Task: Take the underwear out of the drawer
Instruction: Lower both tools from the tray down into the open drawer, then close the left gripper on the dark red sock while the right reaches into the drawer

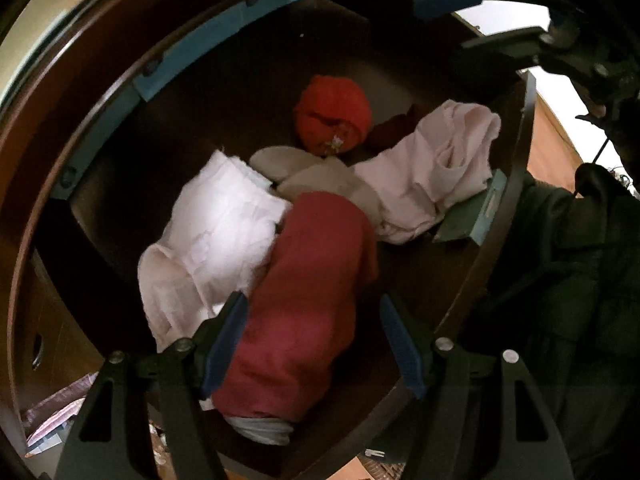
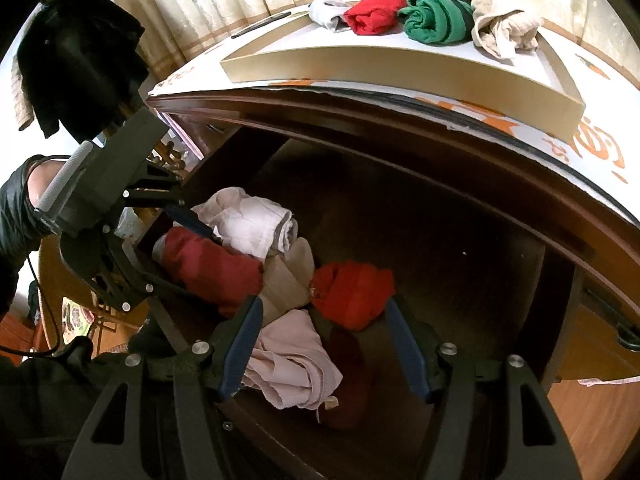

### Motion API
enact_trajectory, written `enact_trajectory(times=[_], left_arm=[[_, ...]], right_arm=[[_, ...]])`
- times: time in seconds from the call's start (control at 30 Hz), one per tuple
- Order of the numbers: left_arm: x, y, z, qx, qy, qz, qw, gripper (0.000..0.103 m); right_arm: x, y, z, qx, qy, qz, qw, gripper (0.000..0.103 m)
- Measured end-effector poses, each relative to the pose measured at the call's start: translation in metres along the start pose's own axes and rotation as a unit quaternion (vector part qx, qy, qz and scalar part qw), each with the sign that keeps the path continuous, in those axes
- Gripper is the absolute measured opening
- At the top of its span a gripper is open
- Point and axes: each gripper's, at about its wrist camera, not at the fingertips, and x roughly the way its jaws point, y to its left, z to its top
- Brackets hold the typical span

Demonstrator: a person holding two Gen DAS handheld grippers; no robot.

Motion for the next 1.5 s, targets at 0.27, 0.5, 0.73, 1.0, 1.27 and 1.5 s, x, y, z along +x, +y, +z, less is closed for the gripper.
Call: enact_trajectory(times=[0.27,0.5,0.73,1.0,1.27,1.5], left_arm=[[0.014,0.012,0.005,-0.023,0.03,-0.029,0.9989,0.069],[0.031,0.022,0.012,-0.031,0.041,-0.04,0.9979,0.063],[0.019,0.021,-0.005,-0.026,0.0,-0.03,0.9992,0.02],[-0.044,0.025,-0.024,-0.056,-0.127,-0.022,0.99,0.019],[-0.071,0.031,-0.04,-0.098,-0.219,0.027,0.9705,0.019],[-0.068,0.025,-0.065,-0.106,-0.233,0.03,0.9661,0.019]], right_arm=[[0.003,-0.001,-0.001,0.004,0.001,0.001,1.0,0.066],[0.01,-0.005,-0.002,0.009,0.011,0.002,1.0,0.066],[0.019,-0.015,-0.004,0.031,0.032,0.008,0.999,0.066],[0.024,-0.019,-0.008,0.039,0.061,0.012,0.997,0.066],[0.05,0.005,-0.002,0.001,0.096,0.018,0.995,0.066],[0.079,0.016,0.001,-0.035,0.162,0.01,0.986,0.066]])
